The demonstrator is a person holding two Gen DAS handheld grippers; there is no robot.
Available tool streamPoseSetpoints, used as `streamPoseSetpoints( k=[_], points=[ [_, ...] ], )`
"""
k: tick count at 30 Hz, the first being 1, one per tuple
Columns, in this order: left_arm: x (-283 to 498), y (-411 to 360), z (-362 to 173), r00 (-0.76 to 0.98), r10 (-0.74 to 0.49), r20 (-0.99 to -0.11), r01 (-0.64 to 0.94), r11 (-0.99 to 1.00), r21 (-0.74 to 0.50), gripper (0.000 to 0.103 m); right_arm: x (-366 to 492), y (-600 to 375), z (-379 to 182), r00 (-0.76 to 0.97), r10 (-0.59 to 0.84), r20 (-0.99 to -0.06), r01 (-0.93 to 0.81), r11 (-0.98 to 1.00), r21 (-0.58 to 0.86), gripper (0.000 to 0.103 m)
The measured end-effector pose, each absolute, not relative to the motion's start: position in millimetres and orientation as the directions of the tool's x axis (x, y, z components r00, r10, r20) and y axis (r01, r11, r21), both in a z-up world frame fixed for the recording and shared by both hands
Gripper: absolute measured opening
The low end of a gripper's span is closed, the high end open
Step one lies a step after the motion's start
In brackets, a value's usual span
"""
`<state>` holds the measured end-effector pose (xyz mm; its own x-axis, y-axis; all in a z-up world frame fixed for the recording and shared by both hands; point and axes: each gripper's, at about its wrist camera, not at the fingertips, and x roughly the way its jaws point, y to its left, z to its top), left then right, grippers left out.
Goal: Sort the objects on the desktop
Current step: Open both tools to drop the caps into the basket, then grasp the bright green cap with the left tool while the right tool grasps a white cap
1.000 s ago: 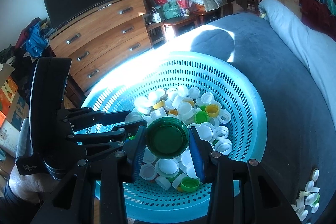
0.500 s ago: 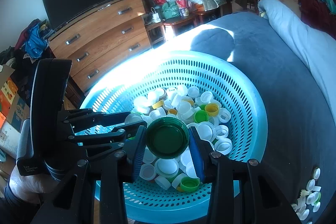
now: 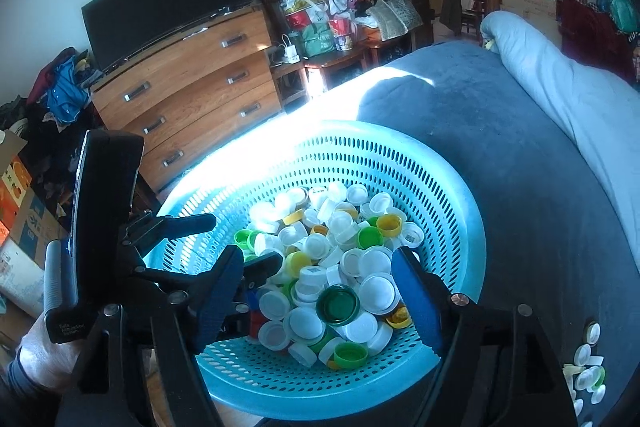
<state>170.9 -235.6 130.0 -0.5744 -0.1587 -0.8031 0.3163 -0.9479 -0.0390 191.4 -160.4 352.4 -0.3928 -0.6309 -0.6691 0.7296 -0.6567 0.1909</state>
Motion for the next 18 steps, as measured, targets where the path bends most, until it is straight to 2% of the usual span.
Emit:
streamPoseSetpoints(
  k=[4, 9, 13, 15, 18],
  points=[
    [172, -209, 151, -0.635, -0.129, -0.762, 0.262, -0.963, -0.055, 0.082, 203, -118, 368, -0.464, -0.664, -0.586, 0.718, -0.669, 0.19, 0.081],
    [184, -106, 194, -0.77, 0.042, -0.637, -0.033, -0.999, -0.025, 0.083, 224, -7, 372, -0.648, -0.566, -0.509, 0.591, -0.796, 0.133, 0.085],
    [188, -17, 189, -0.76, 0.236, -0.606, -0.27, -0.962, -0.036, 0.088, 231, 102, 342, -0.713, -0.393, -0.58, 0.391, -0.91, 0.136, 0.085],
    [177, 17, 163, -0.708, 0.294, -0.642, -0.348, -0.936, -0.045, 0.088, 236, 144, 323, -0.709, -0.324, -0.627, 0.314, -0.94, 0.131, 0.085],
    [150, 41, 109, -0.638, 0.285, -0.715, -0.369, -0.929, -0.041, 0.088, 248, 195, 295, -0.682, -0.261, -0.683, 0.222, -0.964, 0.148, 0.085]
  ],
)
